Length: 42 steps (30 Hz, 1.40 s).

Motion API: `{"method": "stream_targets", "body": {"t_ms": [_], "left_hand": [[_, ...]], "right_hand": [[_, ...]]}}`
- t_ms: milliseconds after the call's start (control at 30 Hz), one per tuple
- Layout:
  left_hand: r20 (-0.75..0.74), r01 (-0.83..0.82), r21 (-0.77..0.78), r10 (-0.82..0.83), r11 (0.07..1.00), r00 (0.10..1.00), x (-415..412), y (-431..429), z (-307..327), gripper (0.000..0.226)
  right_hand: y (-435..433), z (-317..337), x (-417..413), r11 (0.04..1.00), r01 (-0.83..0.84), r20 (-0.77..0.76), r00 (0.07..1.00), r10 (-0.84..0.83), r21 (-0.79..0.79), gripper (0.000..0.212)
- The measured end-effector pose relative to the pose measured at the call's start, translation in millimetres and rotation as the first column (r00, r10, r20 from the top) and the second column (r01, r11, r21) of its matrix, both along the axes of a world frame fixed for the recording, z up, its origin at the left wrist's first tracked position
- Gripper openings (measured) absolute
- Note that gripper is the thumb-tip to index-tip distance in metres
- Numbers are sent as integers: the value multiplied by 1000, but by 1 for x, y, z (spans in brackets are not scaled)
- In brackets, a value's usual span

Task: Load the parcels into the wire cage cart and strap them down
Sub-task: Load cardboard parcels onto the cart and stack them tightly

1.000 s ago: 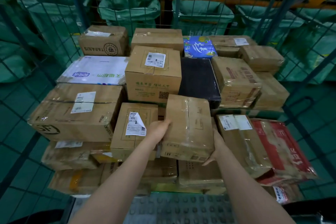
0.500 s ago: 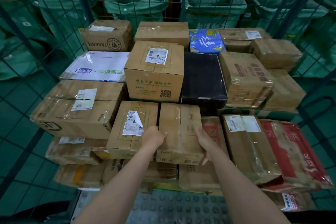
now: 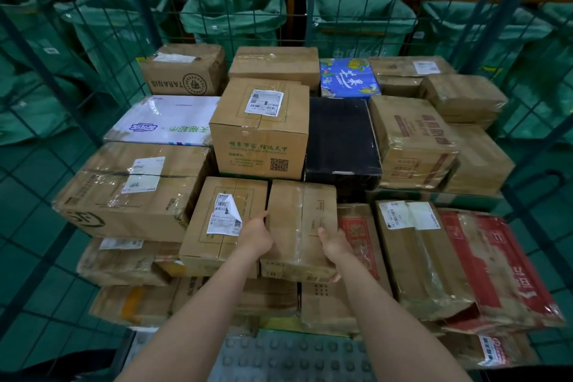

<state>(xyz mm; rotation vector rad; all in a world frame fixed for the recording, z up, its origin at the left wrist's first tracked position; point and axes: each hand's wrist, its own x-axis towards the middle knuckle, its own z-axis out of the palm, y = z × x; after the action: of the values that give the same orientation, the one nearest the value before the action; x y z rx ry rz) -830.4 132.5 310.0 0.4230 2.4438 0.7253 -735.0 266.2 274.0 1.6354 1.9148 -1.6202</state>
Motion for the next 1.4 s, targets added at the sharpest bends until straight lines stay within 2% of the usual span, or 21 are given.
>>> {"method": "stream_targets", "body": {"t_ms": [167, 267, 300, 333, 433, 467, 500, 600, 633, 667, 767, 800, 867, 1033, 1233, 1400], "left_hand": [[58, -64, 38, 62, 997, 996, -3, -3, 6, 46], [55, -59, 24, 57, 998, 997, -6, -8, 14, 15], [58, -66, 22, 65, 998, 996, -6, -9, 16, 11], [60, -73, 22, 72, 997, 996, -6, -12, 19, 11], [75, -107, 50, 103, 993, 992, -7, -26, 28, 46], [85, -107, 65, 102, 992, 991, -8, -31, 31, 51], [98, -112, 106, 102, 988, 990, -8, -39, 32, 49], [145, -203, 212, 174, 956, 974, -11, -62, 33, 14], [135, -200, 208, 174, 957, 975, -12, -67, 35, 18], [154, -197, 198, 168, 960, 974, -11, -77, 39, 11], [149, -201, 188, 175, 961, 973, -12, -108, 41, 41], [137, -209, 185, 185, 960, 973, -11, -116, 42, 43], [137, -223, 164, 202, 961, 970, -8, -134, 43, 41], [167, -257, 167, 230, 952, 959, 1, -175, 35, 42], [252, -315, 157, 271, 936, 929, 20, -209, 25, 37], [255, -356, 181, 306, 917, 917, 30, -236, 29, 38]], "right_hand": [[-9, 6, 6, 995, -22, 56, 998, 16, 101, 65], [-14, 18, 6, 985, -30, 98, 995, 13, 171, 66], [-15, 21, 5, 979, -39, 109, 994, 17, 200, 64], [-18, 24, 3, 973, -51, 114, 993, 26, 223, 59], [-29, 29, -2, 967, -67, 97, 994, 44, 247, 51], [-34, 34, -3, 963, -64, 80, 996, 44, 260, 52], [-42, 39, -4, 957, -73, 80, 995, 52, 279, 54], [-65, 54, -5, 928, -148, 119, 986, 113, 341, 57], [-71, 53, -7, 924, -163, 123, 984, 127, 346, 57], [-79, 54, -8, 923, -179, 117, 982, 147, 340, 54], [-108, 57, -11, 926, -215, 75, 977, 202, 311, 45], [-117, 59, -12, 927, -219, 70, 976, 208, 305, 47], [-137, 63, -11, 925, -227, 57, 974, 220, 305, 50], [-185, 62, 2, 940, -219, -60, 968, 243, 262, 37], [-229, 60, 23, 935, -260, -124, 947, 295, 240, 50], [-247, 68, 34, 935, -280, -154, 936, 316, 217, 46]]}}
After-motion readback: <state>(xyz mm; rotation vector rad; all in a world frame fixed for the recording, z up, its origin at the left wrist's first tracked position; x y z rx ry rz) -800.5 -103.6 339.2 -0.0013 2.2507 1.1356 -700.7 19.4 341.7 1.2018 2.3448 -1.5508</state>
